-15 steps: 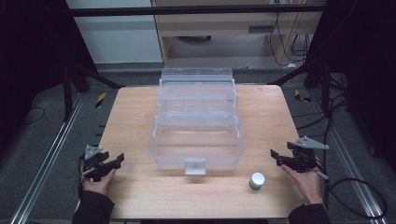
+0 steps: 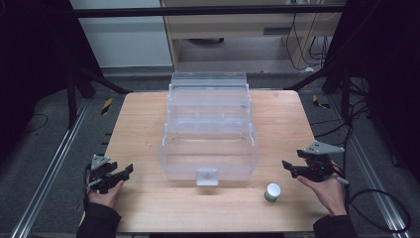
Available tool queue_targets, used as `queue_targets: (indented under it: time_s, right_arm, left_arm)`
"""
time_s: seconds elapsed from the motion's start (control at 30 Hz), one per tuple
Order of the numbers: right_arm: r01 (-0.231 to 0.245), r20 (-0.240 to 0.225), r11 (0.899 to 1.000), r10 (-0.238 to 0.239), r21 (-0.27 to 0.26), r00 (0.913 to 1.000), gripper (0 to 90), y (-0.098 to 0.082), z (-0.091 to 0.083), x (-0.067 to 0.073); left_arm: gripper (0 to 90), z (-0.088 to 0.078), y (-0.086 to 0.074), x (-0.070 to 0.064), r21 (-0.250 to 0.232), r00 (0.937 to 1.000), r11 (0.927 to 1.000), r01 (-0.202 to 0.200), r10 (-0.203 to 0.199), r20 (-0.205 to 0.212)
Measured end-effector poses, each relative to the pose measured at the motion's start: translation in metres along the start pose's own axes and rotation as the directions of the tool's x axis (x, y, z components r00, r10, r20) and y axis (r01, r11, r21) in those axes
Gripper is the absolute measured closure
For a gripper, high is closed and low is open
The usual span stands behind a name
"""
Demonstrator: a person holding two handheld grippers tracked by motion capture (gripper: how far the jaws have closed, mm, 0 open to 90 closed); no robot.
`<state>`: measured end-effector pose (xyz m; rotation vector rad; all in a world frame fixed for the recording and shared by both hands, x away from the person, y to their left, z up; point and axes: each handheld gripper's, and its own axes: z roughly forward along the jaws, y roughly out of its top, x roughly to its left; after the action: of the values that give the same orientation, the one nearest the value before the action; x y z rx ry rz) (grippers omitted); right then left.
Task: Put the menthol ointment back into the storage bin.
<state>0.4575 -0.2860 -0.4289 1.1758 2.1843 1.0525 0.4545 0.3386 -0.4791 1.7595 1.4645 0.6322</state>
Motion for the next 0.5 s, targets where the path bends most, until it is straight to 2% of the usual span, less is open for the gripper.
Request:
queue_targets:
  time_s: [0.03,0.1,0.2,0.23,0.27,0.3,0.33,0.37,0.43,0.5]
  right_arm:
    - [0.029,-0.007,0.999,-0.029,0.019,0.9996,28.4,0.004,-0.001,0.001]
    - [0.054,-0.021,0.998,-0.053,0.040,0.9984,28.3,0.009,-0.002,0.002]
    - [0.072,-0.036,0.995,-0.069,0.065,0.9969,28.3,0.014,-0.003,0.004]
    - [0.104,-0.050,0.991,-0.100,0.080,0.9937,28.2,0.019,-0.003,0.005]
    - [0.104,-0.050,0.991,-0.100,0.080,0.9937,28.2,0.019,-0.003,0.005]
    - [0.130,-0.065,0.988,-0.124,0.089,0.9902,27.5,0.024,-0.003,0.006]
    - [0.130,-0.065,0.988,-0.124,0.089,0.9902,27.5,0.024,-0.003,0.006]
    - [0.151,-0.086,0.984,-0.143,0.098,0.9860,27.2,0.030,-0.005,0.007]
    - [0.152,-0.092,0.983,-0.143,0.099,0.9854,27.2,0.031,-0.005,0.008]
    - [0.175,-0.111,0.978,-0.163,0.112,0.9804,27.2,0.037,-0.006,0.009]
  left_arm:
    - [32.8,0.000,0.000,0.000,0.003,1.0000,1.0000,-0.002,0.002,0.003]
    - [33.0,0.001,0.000,0.000,0.008,0.9999,1.0000,-0.006,0.006,0.010]
    - [33.3,0.002,-0.001,-0.001,0.010,0.9999,0.9999,-0.009,0.009,0.013]
    - [33.6,0.002,-0.001,-0.001,0.013,0.9998,0.9999,-0.010,0.010,0.016]
    - [33.8,0.002,-0.001,-0.001,0.013,0.9998,0.9999,-0.010,0.010,0.016]
    - [34.5,0.002,-0.001,-0.002,0.013,0.9997,0.9999,-0.010,0.010,0.021]
    - [35.0,0.002,-0.001,-0.002,0.013,0.9997,0.9999,-0.010,0.010,0.021]
    - [35.3,0.002,0.000,-0.002,0.013,0.9997,0.9999,-0.009,0.009,0.021]
    - [35.6,0.002,0.000,-0.002,0.013,0.9997,0.9999,-0.008,0.008,0.023]
    - [36.0,0.002,0.000,-0.002,0.015,0.9997,0.9999,-0.008,0.008,0.025]
